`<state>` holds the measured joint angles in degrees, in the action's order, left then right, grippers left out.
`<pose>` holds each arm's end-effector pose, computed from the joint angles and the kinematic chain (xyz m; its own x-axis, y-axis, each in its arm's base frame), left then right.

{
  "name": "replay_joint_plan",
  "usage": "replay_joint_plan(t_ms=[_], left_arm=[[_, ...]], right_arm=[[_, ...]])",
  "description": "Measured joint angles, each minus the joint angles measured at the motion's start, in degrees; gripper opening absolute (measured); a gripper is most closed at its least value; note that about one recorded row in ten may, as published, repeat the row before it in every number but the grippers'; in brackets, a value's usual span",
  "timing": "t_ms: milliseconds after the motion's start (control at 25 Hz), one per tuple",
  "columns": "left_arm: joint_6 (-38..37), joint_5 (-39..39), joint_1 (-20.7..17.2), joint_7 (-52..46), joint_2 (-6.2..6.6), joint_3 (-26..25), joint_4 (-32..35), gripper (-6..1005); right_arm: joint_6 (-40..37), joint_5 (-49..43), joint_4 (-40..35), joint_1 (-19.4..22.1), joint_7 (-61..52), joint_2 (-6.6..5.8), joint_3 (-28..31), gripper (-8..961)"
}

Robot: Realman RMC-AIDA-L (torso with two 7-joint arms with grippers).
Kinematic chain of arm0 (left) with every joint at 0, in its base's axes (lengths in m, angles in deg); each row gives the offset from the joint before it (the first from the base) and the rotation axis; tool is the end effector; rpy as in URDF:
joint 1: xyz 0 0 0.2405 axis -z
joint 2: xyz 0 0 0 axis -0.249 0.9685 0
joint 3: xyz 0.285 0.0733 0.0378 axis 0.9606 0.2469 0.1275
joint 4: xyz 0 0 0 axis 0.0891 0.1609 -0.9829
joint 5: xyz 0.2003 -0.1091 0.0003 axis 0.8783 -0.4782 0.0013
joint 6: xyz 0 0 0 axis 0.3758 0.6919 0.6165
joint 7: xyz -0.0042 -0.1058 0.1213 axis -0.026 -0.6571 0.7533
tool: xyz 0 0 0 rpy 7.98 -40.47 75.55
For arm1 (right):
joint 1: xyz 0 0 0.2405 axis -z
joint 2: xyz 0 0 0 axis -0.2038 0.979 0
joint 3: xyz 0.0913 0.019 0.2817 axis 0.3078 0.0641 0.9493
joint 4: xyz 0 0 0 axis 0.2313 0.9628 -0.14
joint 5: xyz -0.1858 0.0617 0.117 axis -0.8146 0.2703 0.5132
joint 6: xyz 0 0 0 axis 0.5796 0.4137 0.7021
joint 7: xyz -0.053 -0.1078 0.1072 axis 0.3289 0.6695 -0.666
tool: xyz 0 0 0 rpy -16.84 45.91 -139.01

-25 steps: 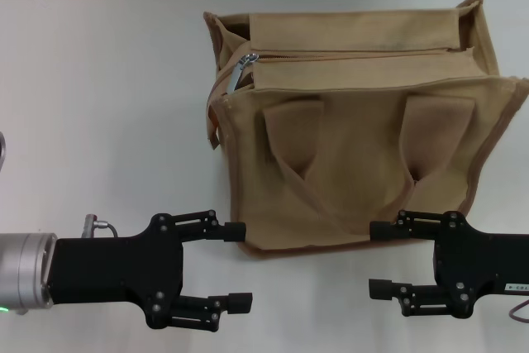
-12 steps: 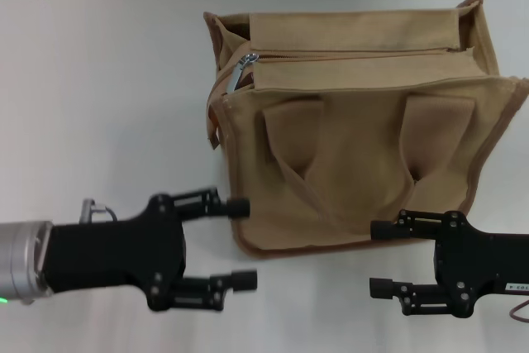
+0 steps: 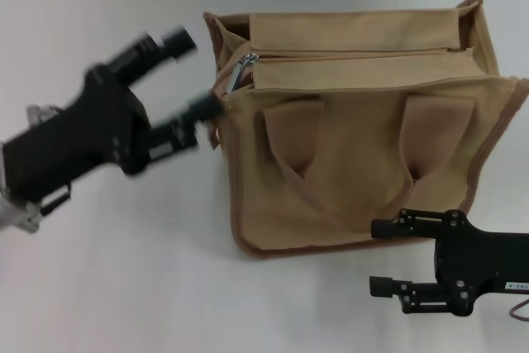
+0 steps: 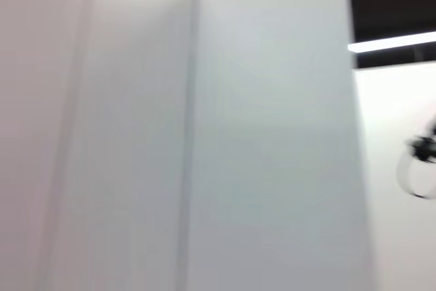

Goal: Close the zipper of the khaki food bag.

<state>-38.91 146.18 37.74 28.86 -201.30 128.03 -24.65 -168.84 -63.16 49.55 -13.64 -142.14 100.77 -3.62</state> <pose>-0.2769 0.2867 -0.0257 0.4428 -0.0444 0.8955 0.2627 -0.9485 -0.1769 0.3269 0.2721 -0.0632 0.8007 -0.2411 -0.5484 -0.2732 -0.9617 0.0238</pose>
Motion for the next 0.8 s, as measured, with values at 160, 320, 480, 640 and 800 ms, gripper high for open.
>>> replay_joint_plan(t_ms=[160,320,480,640,800], left_arm=[[4.32,-4.54,0.06,0.16,0.17,-3.14,-1.24,771],[4.32,-4.54,0.06,0.16,0.17,-3.14,-1.24,766],[14.25,1.44,-0.58,-0.24,2.41,-2.75,-0.34,760],[16.13,6.86,-0.45,0.34,2.92,-2.87,0.14,754],[17.56,8.46,0.42,2.45,1.85,-2.28,0.61,748]], right_arm=[[0.00,0.00,0.00,0.00,0.01,0.00,0.00,736],[0.00,0.00,0.00,0.21,0.03,0.00,0.00,736],[0.00,0.00,0.00,0.33,0.04,0.00,0.00,736],[0.02,0.00,0.00,0.35,0.05,0.00,0.00,736],[0.06,0.00,0.00,0.21,0.05,0.00,-0.02,736]])
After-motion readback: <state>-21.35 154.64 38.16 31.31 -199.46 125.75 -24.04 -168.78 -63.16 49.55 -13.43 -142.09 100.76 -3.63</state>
